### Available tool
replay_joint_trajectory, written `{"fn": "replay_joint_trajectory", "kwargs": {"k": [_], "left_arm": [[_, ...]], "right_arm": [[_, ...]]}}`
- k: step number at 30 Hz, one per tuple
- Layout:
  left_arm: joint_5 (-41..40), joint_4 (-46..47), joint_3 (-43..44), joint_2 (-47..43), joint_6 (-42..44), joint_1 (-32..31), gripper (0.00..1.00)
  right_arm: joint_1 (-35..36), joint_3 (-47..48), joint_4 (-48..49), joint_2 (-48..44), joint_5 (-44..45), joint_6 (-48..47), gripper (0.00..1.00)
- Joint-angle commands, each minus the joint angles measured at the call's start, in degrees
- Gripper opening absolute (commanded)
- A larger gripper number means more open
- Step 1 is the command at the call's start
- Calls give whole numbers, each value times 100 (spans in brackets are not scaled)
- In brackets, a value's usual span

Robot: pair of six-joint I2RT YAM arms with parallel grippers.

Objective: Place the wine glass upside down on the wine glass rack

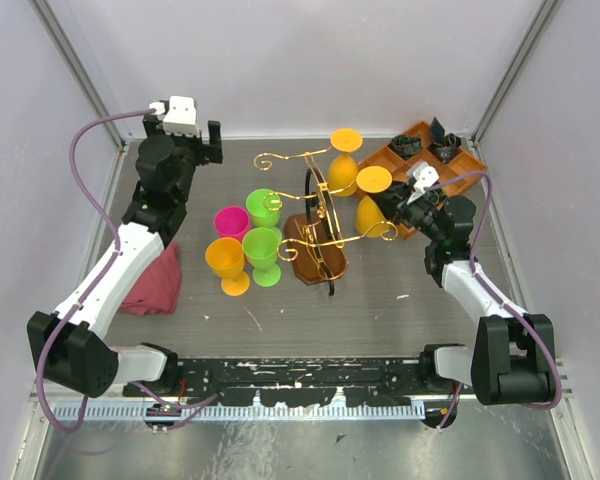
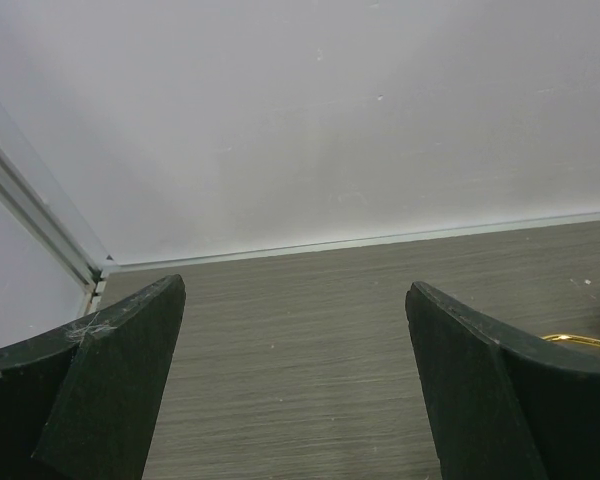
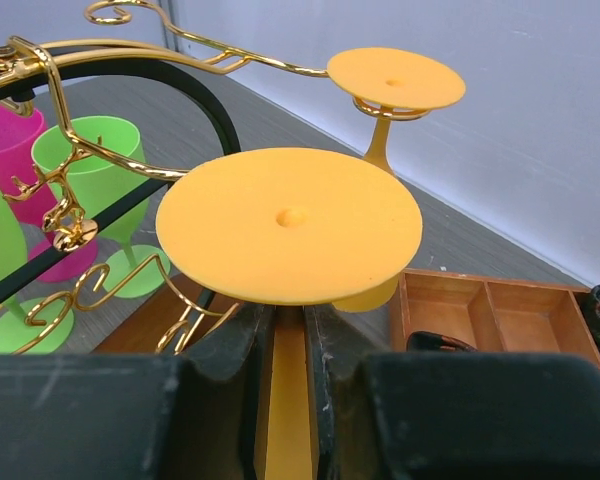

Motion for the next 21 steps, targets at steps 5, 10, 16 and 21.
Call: {"fn": "replay_joint_trajectory", "kwargs": {"k": [5, 10, 16, 21], "left_arm": [[-48, 182, -47, 4, 66, 34, 98], [-56, 173, -84, -40, 79, 50, 98], [-62, 173, -119, -58, 79, 58, 98], [-69, 173, -121, -58, 79, 59, 98]], "right_arm": [[-1, 90, 121, -111, -486, -3, 1], [38, 144, -48, -38, -598, -51, 1], [46, 234, -353, -28, -390, -95, 16], [45, 171, -403, -110, -153, -168, 31]]}}
